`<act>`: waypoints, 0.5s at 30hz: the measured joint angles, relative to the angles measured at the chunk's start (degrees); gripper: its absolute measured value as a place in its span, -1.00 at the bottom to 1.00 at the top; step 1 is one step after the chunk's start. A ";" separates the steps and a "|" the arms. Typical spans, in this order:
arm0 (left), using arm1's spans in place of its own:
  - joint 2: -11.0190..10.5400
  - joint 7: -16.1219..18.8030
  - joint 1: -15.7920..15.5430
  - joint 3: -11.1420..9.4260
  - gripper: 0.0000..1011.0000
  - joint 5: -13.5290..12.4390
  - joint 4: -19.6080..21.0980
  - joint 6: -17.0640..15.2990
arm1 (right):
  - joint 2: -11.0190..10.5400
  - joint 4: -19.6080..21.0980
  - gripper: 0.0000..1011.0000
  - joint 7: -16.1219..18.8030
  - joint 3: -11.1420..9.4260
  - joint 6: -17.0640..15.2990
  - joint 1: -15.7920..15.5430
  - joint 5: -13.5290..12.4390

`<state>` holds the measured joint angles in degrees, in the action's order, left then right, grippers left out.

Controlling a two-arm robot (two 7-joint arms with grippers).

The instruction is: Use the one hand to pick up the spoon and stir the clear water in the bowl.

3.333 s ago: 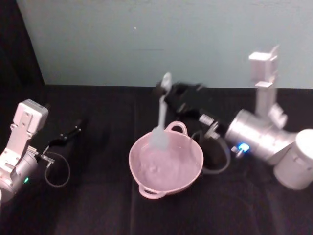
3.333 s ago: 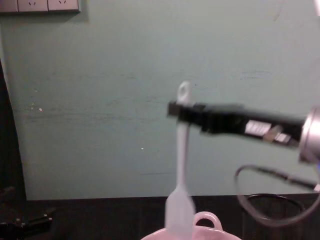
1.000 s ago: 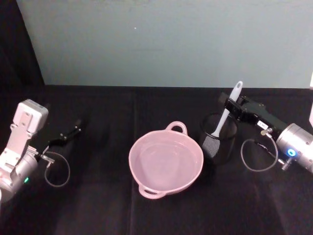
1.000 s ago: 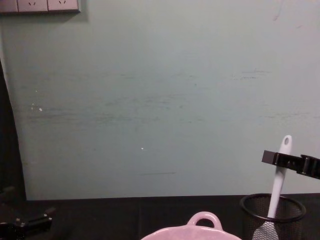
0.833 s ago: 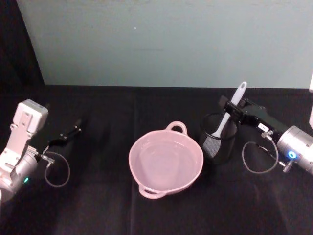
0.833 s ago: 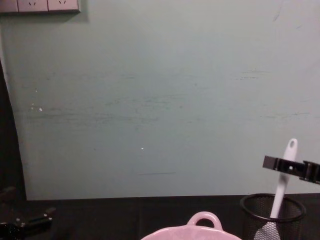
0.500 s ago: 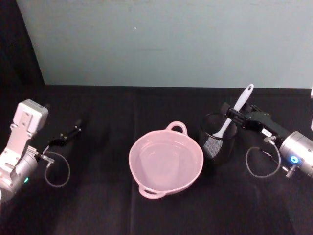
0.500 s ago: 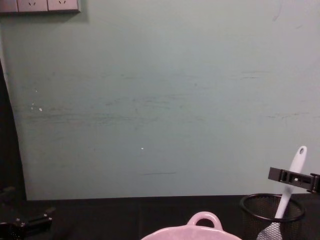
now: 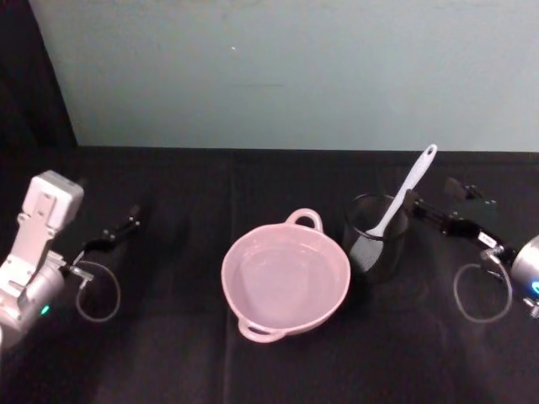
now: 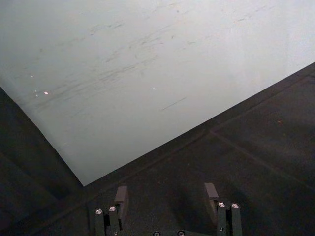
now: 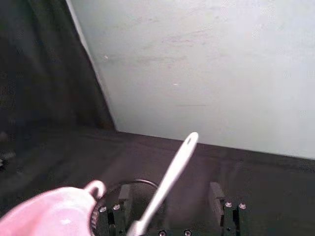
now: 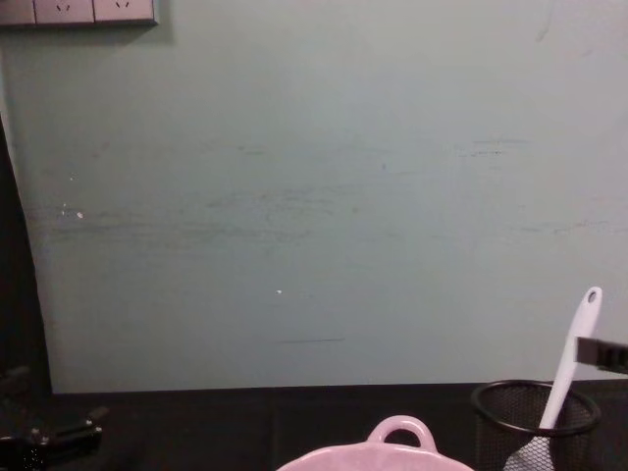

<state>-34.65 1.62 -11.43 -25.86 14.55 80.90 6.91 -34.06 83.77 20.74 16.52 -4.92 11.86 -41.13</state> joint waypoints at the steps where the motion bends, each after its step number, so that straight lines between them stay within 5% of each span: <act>1: 0.00 0.00 0.00 0.00 0.99 0.00 0.00 0.00 | -0.57 1.07 0.99 -0.92 -0.25 -0.09 -0.52 0.80; 8: 0.00 0.00 0.00 0.00 0.99 0.00 0.00 0.00 | -4.57 7.69 0.99 -11.12 0.19 -1.28 -2.85 12.85; 11: 0.00 0.00 0.00 0.00 0.99 0.00 0.00 0.00 | -5.09 8.60 0.99 -15.98 2.63 -2.35 -1.66 21.05; 12: 0.00 0.00 0.00 0.00 0.99 0.00 0.00 0.00 | -5.09 8.60 0.99 -15.98 2.63 -2.35 -1.66 21.05; 13: 0.00 0.00 0.00 0.00 0.99 0.00 0.00 0.00 | -4.91 8.10 0.99 -17.54 4.16 -2.55 -0.53 24.61; 15: 0.00 0.00 0.00 0.00 0.99 0.00 0.00 0.00 | -4.19 6.76 0.99 -18.55 5.32 -2.49 0.60 27.13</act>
<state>-34.64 1.62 -11.43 -25.86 14.55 80.90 6.91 -38.24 90.53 2.18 21.84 -7.41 12.46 -14.00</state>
